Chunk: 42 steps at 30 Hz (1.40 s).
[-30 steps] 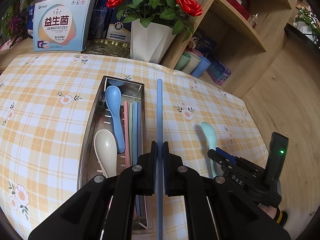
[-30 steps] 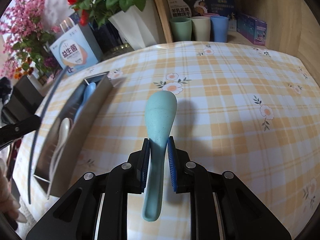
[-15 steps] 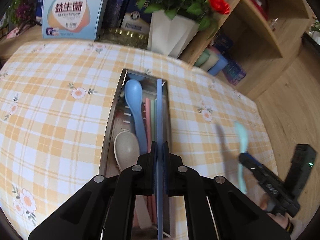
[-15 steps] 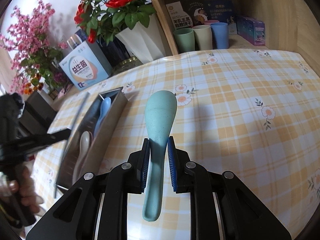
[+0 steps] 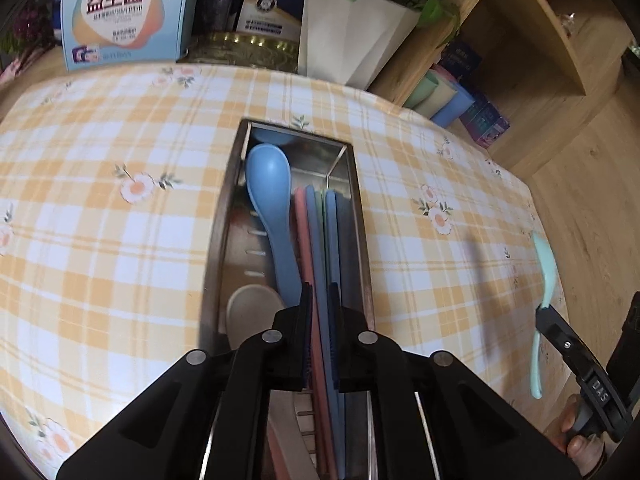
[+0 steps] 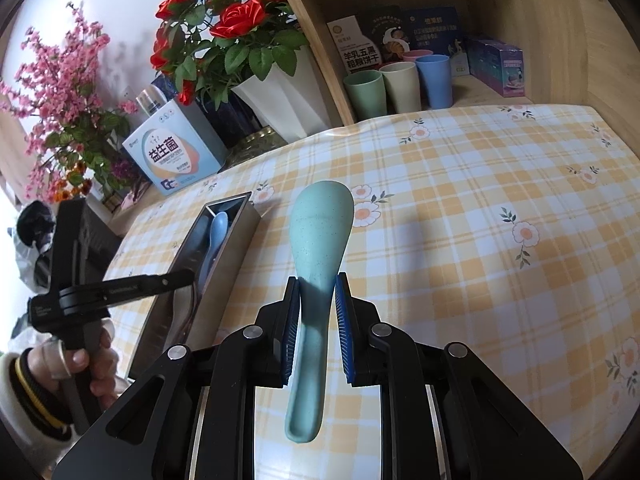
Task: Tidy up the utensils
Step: 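Open the left tool over the caddy and withdraw it, then lower the mint-green spoon into the caddy with the right tool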
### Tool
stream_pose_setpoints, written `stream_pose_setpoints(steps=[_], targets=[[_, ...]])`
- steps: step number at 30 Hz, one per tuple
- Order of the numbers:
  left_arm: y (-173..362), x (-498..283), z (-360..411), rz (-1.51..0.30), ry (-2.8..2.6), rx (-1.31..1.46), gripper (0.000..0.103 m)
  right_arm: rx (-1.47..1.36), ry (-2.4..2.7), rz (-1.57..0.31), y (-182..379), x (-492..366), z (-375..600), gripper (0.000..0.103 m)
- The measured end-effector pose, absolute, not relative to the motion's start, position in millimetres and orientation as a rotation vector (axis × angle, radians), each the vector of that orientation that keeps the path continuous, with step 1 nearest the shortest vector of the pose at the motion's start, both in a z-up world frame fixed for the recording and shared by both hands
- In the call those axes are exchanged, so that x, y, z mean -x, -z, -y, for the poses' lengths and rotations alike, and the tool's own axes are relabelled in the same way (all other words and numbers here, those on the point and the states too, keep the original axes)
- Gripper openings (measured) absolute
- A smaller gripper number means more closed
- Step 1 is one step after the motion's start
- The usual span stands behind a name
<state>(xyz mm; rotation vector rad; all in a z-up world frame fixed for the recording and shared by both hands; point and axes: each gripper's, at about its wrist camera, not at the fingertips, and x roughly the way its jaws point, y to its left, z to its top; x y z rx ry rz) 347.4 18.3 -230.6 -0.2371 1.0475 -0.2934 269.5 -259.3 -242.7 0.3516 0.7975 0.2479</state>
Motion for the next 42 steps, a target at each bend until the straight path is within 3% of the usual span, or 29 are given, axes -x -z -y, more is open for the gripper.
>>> stream_pose_setpoints(steps=[24, 28, 42], targets=[[181.0, -291.3, -87.2, -0.908, 0.204, 0.080, 0.092, -0.288, -0.362, -0.924, 228.3, -303.8, 139.8, 0.018], [178.8, -289.4, -100.2, -0.905, 0.162, 0.071, 0.097, -0.281, -0.360, -0.959, 230.1, -309.1, 120.1, 0.018], [180.7, -283.4, -125.9, -0.892, 0.103, 0.100, 0.097, -0.251, -0.304, -1.065, 248.6, -326.3, 84.6, 0.018]])
